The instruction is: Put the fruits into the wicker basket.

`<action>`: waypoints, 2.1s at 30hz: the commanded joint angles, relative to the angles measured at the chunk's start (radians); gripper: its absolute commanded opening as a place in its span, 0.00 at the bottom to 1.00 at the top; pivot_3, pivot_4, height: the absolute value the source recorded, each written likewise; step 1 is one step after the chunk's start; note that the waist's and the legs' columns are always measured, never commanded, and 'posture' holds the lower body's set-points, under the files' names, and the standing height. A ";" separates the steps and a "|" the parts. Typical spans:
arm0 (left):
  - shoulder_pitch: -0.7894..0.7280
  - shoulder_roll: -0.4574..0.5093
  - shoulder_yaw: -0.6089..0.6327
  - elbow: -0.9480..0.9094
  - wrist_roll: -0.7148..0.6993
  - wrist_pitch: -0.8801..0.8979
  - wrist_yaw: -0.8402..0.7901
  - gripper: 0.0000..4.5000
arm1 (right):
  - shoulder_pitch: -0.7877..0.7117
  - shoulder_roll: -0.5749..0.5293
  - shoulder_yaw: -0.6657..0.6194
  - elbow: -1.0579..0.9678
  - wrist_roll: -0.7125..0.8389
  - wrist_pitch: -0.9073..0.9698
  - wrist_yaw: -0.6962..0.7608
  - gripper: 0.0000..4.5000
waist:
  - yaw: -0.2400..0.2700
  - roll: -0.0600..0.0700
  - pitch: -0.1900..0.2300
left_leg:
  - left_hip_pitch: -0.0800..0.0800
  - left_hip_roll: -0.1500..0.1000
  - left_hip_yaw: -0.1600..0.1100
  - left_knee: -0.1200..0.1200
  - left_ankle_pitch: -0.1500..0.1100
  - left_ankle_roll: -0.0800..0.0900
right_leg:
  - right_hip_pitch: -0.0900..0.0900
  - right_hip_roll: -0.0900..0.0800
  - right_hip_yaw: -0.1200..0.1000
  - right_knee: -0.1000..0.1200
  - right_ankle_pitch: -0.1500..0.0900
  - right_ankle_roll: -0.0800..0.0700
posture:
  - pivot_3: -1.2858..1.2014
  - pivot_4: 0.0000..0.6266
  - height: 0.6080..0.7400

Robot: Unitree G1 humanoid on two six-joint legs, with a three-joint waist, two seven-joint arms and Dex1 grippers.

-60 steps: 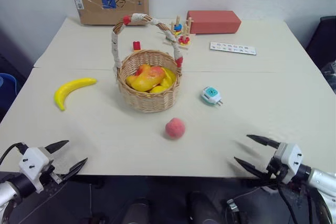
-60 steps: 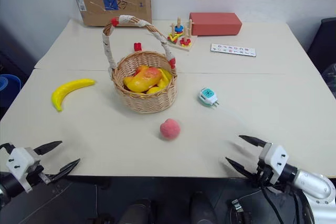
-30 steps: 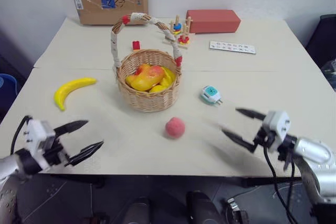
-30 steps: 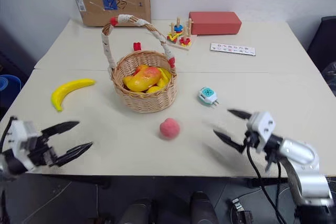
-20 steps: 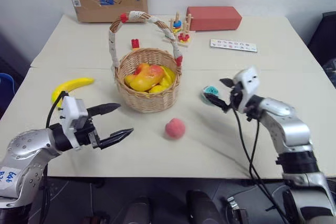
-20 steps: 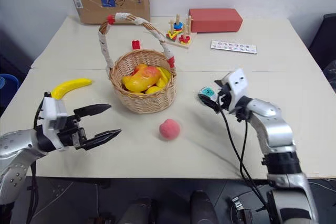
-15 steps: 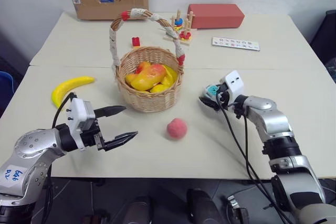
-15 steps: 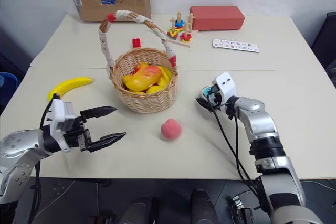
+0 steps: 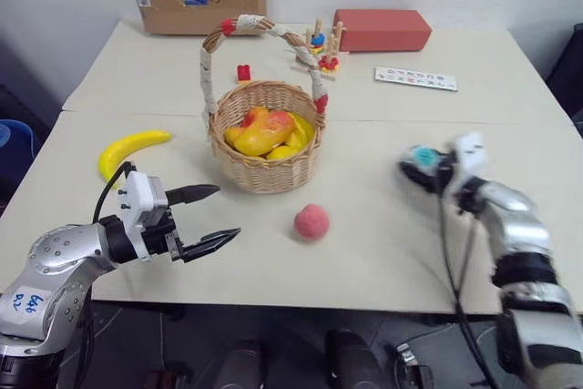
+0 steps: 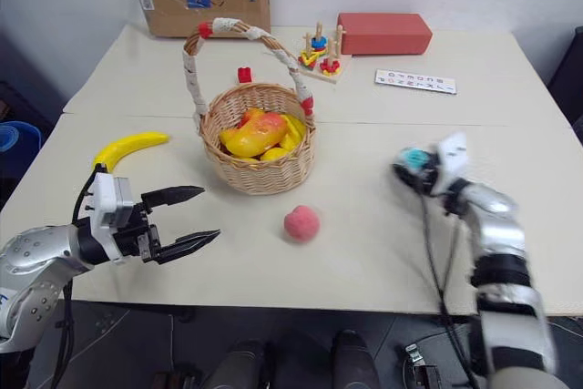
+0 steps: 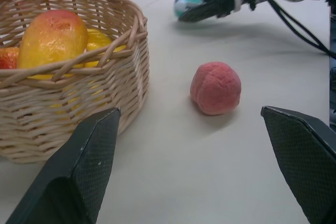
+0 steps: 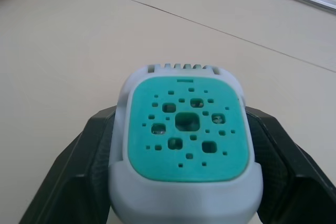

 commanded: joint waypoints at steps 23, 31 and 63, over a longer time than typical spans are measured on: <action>0.128 -0.107 0.368 0.257 0.082 -0.185 0.166 1.00 | -0.010 -0.040 -0.162 0.063 0.192 -0.305 0.278 0.99 | -0.047 0.000 0.001 | 0.008 0.010 0.022 0.000 0.001 -0.002 | 0.002 0.004 0.001 -0.001 0.003 0.002 | 0.52 0.24 1.00; 0.245 -0.200 0.732 0.431 0.035 -0.175 0.469 1.00 | 0.350 0.126 0.099 -0.857 0.400 -0.067 0.462 0.99 | -0.023 -0.001 0.000 | 0.009 0.017 0.016 0.000 -0.002 -0.004 | -0.001 0.004 -0.003 0.000 0.005 0.000 | 0.52 0.24 1.00; -0.952 0.206 -0.156 1.584 0.498 0.029 0.255 0.91 | 0.168 0.265 0.223 -1.142 0.389 0.102 0.197 1.00 | -0.022 -0.015 -0.006 | 0.006 0.019 0.030 0.001 -0.003 -0.009 | -0.009 0.001 -0.054 0.005 0.010 -0.017 | 0.52 0.24 1.00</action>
